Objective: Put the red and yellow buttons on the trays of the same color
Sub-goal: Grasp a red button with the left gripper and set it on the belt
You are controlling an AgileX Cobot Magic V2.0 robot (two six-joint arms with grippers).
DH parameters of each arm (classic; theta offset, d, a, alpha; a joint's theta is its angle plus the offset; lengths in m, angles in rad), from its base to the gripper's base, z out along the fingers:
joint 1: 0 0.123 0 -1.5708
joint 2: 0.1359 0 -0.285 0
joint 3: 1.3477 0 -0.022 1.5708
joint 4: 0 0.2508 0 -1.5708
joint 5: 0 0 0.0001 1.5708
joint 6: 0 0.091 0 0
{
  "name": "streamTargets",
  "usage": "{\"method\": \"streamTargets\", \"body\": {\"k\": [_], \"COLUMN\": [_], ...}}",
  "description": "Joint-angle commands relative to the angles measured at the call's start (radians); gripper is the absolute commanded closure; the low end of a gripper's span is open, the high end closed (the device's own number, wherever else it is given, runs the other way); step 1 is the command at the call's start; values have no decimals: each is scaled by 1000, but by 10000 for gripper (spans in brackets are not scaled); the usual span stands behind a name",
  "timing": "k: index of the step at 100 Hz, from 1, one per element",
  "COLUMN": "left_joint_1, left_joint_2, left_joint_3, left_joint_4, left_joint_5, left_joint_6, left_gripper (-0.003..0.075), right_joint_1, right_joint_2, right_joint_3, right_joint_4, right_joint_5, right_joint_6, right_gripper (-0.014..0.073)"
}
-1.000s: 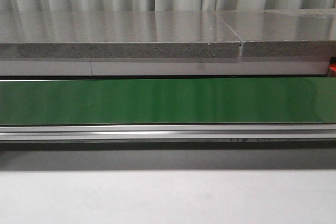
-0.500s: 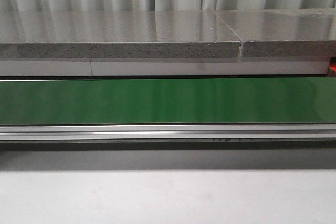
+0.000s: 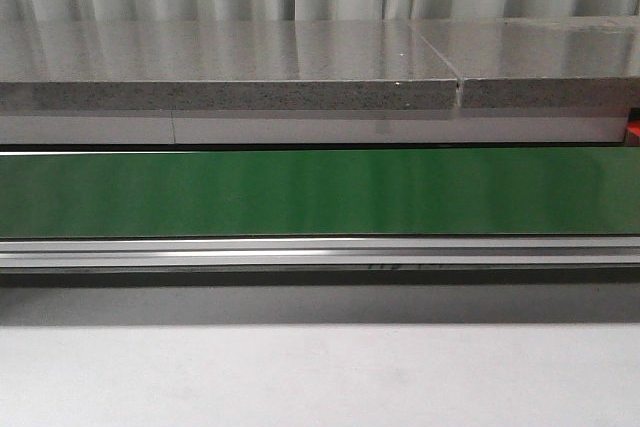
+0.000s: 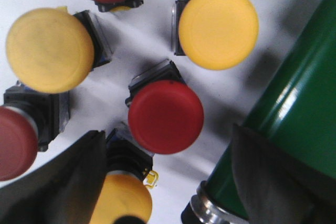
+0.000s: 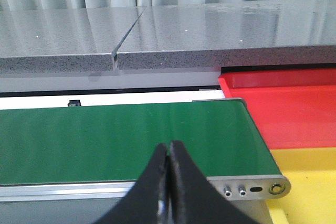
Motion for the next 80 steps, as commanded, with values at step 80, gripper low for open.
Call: {"method": "streamTargets", "body": {"k": [80], "left_joint_1": [0], "left_joint_2": [-61], "left_joint_3": [-60], "left_joint_4": [-18], "left_joint_5": [24], "left_joint_6": [25], "left_gripper": [503], "right_joint_1": [-1], "right_joint_2": [-10], "right_joint_3": [-16], "right_joint_4": [-7], "right_joint_5": [-83], "right_joint_6": [-5], "right_gripper": [660]}}
